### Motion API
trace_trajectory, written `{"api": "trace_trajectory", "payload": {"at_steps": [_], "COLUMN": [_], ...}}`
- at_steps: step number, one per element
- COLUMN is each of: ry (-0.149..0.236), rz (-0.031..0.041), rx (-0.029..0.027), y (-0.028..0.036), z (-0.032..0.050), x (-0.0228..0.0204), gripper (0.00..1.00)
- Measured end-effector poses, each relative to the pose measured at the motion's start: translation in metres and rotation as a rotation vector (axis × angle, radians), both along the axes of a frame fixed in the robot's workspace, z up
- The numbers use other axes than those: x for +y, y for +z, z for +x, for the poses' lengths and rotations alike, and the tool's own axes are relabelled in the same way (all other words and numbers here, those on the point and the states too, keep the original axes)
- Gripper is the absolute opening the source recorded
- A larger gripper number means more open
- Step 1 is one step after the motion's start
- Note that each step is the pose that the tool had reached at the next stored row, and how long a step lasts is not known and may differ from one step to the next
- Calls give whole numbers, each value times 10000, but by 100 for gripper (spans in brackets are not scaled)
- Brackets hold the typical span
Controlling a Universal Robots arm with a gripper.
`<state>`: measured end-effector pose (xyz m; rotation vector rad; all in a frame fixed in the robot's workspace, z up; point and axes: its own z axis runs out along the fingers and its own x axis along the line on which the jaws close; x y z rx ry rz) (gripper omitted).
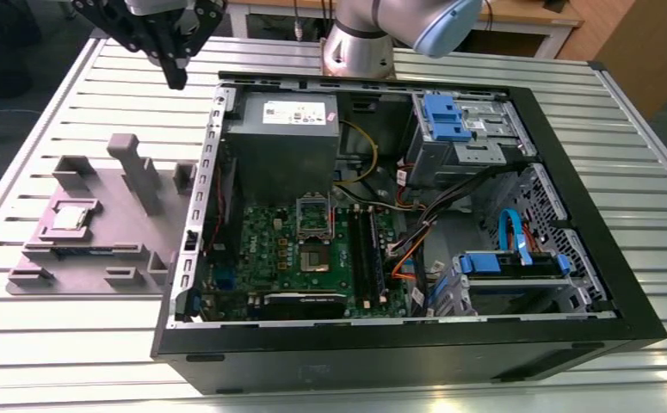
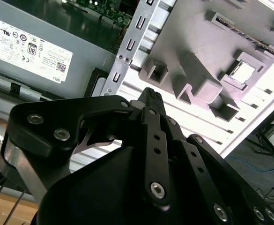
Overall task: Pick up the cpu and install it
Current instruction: 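Reach for the cpu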
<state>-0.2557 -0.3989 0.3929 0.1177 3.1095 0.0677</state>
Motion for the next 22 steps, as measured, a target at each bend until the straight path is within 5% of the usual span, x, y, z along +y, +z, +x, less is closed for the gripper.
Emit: {"api": "trace_trajectory", "payload": {"at_steps": [22], "ry": [0], "rz": [1], "rx": [-3], "y": [-1], "z": [-272], "x": [0], "gripper": [11]}}
